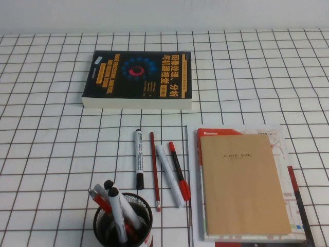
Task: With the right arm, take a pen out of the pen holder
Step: 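Take a marker out of the pen holder and lay it on the table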
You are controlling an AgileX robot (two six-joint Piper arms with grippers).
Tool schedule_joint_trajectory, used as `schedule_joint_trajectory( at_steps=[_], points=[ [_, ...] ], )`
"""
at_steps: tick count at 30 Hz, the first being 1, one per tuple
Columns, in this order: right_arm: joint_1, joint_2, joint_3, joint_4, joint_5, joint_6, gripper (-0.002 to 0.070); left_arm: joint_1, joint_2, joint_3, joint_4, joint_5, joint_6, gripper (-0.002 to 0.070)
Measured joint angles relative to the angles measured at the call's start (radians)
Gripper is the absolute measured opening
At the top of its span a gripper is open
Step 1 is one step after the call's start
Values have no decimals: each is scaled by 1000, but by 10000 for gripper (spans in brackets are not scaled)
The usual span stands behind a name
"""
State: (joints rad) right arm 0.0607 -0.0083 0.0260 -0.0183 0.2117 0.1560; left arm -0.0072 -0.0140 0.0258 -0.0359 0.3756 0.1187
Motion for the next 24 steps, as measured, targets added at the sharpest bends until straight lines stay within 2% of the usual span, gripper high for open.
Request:
schedule_joint_trajectory(
  at_steps=[3,9,24],
  points=[
    [0,0,0,18,37,-37,-15,0,0,0,0,0,0,-4],
    [0,0,0,118,119,-230,-15,0,0,0,0,0,0,-4],
    [0,0,0,136,137,-258,-15,0,0,0,0,0,0,-4]
  ],
)
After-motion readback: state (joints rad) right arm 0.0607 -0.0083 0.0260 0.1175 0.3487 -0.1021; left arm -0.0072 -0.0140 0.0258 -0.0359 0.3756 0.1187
